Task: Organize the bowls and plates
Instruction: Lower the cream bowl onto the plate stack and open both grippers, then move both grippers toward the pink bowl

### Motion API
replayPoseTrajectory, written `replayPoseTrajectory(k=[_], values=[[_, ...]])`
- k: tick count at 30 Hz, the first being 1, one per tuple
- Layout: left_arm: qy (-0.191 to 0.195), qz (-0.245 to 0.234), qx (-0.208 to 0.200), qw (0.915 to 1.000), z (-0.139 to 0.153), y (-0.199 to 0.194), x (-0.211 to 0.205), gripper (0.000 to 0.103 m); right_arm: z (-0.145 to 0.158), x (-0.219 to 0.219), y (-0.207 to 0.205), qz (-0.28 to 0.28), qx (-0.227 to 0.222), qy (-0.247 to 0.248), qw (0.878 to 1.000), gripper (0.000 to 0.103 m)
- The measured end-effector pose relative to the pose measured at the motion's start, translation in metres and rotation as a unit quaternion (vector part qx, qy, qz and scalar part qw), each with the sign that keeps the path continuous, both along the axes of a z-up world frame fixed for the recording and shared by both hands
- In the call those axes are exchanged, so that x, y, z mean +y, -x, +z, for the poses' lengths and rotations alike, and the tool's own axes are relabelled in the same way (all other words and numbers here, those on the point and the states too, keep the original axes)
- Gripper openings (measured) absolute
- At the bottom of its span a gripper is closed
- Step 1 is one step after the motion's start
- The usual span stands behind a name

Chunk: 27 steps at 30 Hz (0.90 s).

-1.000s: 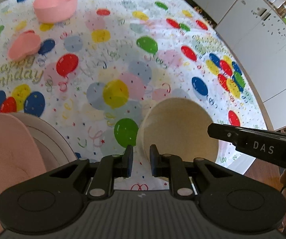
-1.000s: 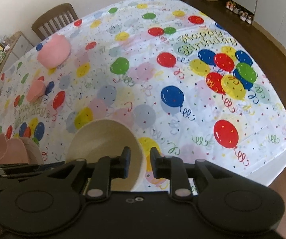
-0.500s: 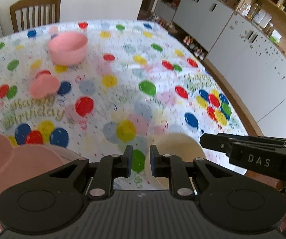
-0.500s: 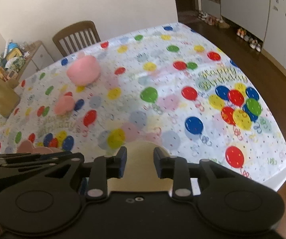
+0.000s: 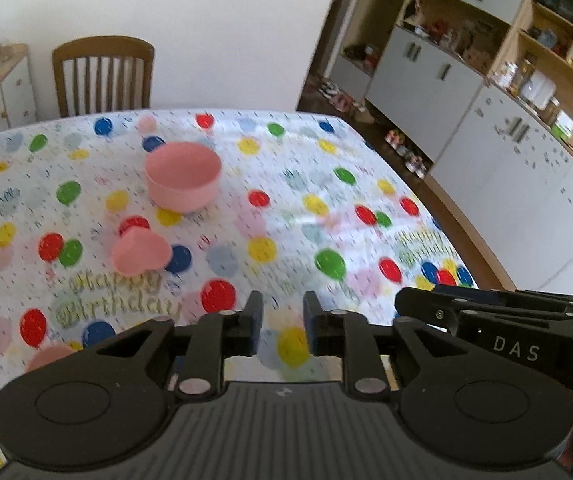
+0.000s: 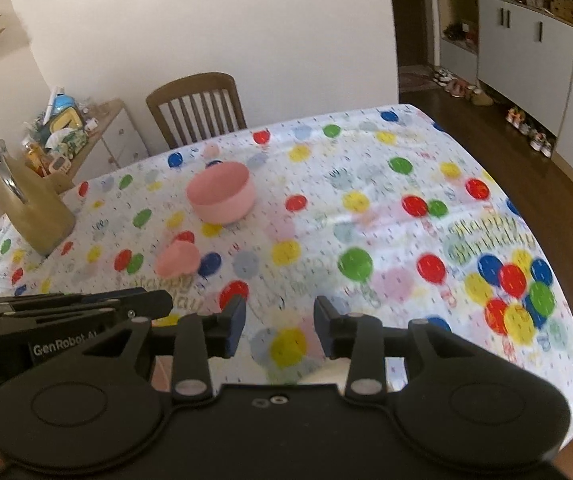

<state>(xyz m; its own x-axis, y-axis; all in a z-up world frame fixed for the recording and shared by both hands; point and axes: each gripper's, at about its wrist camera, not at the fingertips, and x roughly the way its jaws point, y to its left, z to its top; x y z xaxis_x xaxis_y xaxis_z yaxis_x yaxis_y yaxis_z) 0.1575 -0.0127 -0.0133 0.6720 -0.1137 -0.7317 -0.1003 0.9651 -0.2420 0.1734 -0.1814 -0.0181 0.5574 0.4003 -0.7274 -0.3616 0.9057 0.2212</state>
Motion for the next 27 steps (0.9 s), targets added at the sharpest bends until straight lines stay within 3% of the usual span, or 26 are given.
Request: replayPoseTrajectory(k=[3, 5, 10, 27], values=[[-0.005, 0.02, -0.006, 0.9998, 0.003, -0.012, 0.009, 0.038, 0.003, 0.008, -0.016, 0.012, -0.002, 0.002, 1.0, 0.04], [-0.007, 0.035, -0.012, 0.9993, 0.005, -0.02, 0.015, 0.056, 0.004, 0.014, -0.026, 0.019, -0.005, 0.007, 1.0, 0.053], [-0.014, 0.06, -0.017, 0.998, 0.007, -0.045, 0.027, 0.057, 0.006, 0.03, -0.056, 0.05, -0.012, 0.015, 0.999, 0.055], [-0.03, 0.15, 0.008, 0.9882, -0.017, -0.133, 0.074, 0.078, 0.002, 0.074, -0.17, 0.109, -0.031, 0.004, 0.994, 0.098]])
